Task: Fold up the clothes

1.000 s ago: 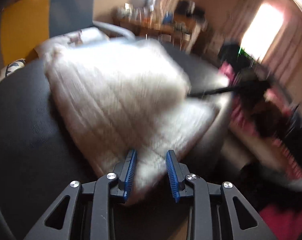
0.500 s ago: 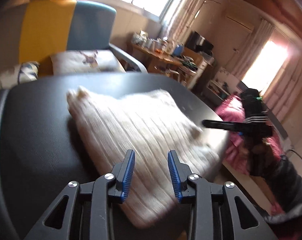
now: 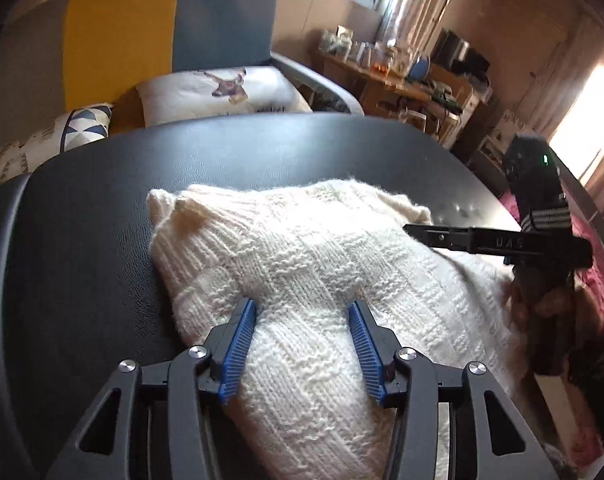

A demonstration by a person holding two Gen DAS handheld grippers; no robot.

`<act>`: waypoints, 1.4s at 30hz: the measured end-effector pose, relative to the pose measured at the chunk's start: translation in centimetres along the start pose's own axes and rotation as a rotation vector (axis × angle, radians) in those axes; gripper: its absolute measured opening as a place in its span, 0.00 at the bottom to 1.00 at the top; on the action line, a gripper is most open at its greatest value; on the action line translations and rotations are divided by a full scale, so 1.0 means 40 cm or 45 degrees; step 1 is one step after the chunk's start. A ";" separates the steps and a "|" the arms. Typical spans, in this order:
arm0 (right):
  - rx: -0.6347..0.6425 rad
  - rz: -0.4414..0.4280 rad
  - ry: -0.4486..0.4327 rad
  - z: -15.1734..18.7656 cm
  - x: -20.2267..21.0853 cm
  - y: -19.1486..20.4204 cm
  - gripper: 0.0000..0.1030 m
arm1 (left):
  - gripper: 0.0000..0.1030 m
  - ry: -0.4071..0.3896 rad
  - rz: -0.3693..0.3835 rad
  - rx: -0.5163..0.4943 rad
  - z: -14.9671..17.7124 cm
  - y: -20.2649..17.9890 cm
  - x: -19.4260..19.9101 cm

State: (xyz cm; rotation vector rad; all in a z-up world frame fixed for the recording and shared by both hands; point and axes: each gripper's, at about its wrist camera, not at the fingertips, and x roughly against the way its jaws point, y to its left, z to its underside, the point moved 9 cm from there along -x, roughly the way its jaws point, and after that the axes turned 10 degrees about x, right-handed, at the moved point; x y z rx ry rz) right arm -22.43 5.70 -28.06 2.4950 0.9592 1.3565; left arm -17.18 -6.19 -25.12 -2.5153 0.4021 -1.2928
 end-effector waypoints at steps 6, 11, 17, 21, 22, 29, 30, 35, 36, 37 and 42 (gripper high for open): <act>0.024 0.001 -0.001 -0.006 0.005 0.006 0.34 | 0.49 -0.023 0.125 0.133 -0.017 0.022 0.029; 0.013 -0.010 -0.034 -0.023 0.044 0.014 0.36 | 0.57 -0.091 0.162 0.303 -0.031 0.079 0.100; -0.140 -0.277 -0.154 -0.022 0.179 0.021 0.76 | 0.63 -0.025 0.249 0.490 0.016 0.158 0.136; -0.301 -0.351 -0.082 0.038 0.221 -0.039 0.78 | 0.67 0.027 0.347 0.620 0.042 0.169 0.139; -0.333 -0.355 -0.064 0.055 0.226 -0.055 0.78 | 0.68 0.034 0.359 0.649 0.048 0.170 0.136; -0.453 -0.451 0.028 0.125 0.191 -0.091 0.78 | 0.70 0.102 0.408 0.794 0.066 0.174 0.078; -0.465 -0.460 0.038 0.126 0.179 -0.092 0.78 | 0.71 0.108 0.412 0.803 0.067 0.172 0.072; -0.484 -0.450 0.117 0.131 0.116 -0.092 0.78 | 0.75 0.126 0.427 0.822 0.067 0.159 0.055; -0.488 -0.448 0.133 0.132 0.104 -0.092 0.78 | 0.76 0.129 0.429 0.819 0.065 0.156 0.052; -0.492 -0.446 0.149 0.132 0.091 -0.092 0.78 | 0.76 0.133 0.430 0.816 0.064 0.153 0.050; -0.490 -0.468 0.189 0.124 0.070 -0.077 0.78 | 0.78 0.153 0.444 0.798 0.048 0.140 0.039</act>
